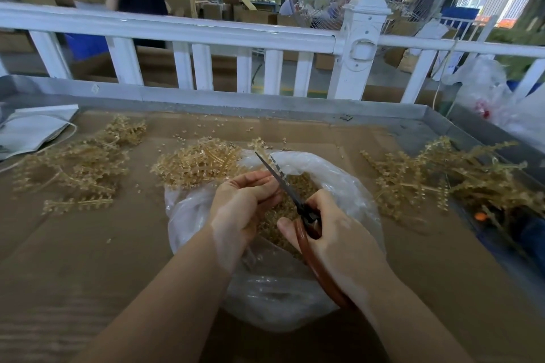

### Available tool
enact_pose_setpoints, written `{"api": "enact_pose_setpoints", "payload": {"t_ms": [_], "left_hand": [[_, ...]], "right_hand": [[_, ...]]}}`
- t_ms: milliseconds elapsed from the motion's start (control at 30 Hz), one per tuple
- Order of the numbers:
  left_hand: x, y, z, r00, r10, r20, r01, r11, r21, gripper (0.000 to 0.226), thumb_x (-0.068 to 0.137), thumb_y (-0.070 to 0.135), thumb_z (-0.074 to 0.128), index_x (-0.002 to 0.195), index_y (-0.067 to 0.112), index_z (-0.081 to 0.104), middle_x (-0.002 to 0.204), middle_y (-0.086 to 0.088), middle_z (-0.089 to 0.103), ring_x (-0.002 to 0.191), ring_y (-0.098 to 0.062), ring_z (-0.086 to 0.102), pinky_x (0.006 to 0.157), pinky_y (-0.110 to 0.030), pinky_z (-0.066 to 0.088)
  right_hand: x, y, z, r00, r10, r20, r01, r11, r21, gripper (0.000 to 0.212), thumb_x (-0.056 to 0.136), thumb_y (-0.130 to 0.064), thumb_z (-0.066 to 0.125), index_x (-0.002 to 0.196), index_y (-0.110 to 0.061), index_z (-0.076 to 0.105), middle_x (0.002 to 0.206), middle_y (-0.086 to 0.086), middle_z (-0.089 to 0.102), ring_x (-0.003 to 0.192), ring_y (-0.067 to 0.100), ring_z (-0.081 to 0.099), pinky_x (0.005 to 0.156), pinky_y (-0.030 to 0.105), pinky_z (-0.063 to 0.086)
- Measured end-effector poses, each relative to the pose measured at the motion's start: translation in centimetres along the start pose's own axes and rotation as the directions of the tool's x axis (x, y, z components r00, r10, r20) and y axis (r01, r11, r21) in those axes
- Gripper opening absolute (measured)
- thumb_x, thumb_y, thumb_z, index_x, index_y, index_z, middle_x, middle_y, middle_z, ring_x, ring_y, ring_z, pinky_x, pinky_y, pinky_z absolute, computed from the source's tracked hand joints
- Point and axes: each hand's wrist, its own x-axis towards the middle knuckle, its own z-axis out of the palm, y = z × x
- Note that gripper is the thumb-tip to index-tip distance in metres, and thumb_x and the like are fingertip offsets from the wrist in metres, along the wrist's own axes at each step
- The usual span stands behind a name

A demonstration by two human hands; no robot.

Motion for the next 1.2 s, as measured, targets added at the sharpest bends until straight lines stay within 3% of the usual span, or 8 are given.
{"api": "enact_pose_setpoints", "payload": {"t_ms": [267, 733, 967, 1200], "left_hand": [[0.1, -0.1, -0.4, 0.999, -0.043, 0.019, 0.042, 0.999, 0.024, 0.018, 0.077, -0.017, 0.058, 0.081, 0.0, 0.061, 0.067, -0.01, 0.069, 0.057, -0.018, 0.068, 0.053, -0.022, 0.057], [0.1, -0.8, -0.8, 0.992, -0.123, 0.024, 0.124, 0.992, -0.015, 0.016, 0.078, -0.012, 0.059, 0.087, 0.001, 0.064, 0.067, -0.009, 0.071, 0.057, -0.015, 0.069, 0.052, -0.021, 0.055], [-0.1, -1.9, -1.0, 1.0, -0.007, 0.017, 0.008, 0.998, -0.064, 0.021, 0.079, -0.014, 0.058, 0.086, 0.006, 0.055, 0.073, -0.009, 0.069, 0.06, -0.014, 0.068, 0.055, -0.019, 0.055], [-0.1, -2.5, -1.3, 0.994, 0.111, -0.014, -0.112, 0.99, -0.081, 0.044, 0.078, -0.018, 0.057, 0.106, 0.015, 0.053, 0.09, -0.013, 0.065, 0.074, -0.019, 0.068, 0.056, -0.022, 0.054]], "right_hand": [[0.0, 0.2, 0.3, 0.998, -0.037, -0.049, 0.034, 0.998, -0.053, 0.036, 0.082, -0.063, 0.055, 0.088, -0.03, 0.039, 0.071, -0.011, 0.057, 0.065, -0.001, 0.053, 0.055, 0.012, 0.039], [-0.1, 1.2, 1.6, 0.98, -0.135, -0.146, 0.105, 0.975, -0.196, 0.035, 0.086, -0.058, 0.054, 0.09, -0.028, 0.038, 0.07, -0.009, 0.058, 0.062, 0.006, 0.057, 0.057, 0.019, 0.045], [-0.3, 1.8, 2.7, 0.957, -0.204, -0.205, 0.136, 0.943, -0.303, 0.037, 0.084, -0.053, 0.062, 0.094, -0.02, 0.048, 0.071, -0.005, 0.06, 0.06, 0.012, 0.058, 0.051, 0.02, 0.043], [-0.6, 2.0, 3.0, 0.944, -0.229, -0.24, 0.149, 0.94, -0.308, 0.036, 0.083, -0.046, 0.068, 0.097, -0.016, 0.053, 0.073, -0.001, 0.062, 0.062, 0.015, 0.06, 0.051, 0.025, 0.049]]}}
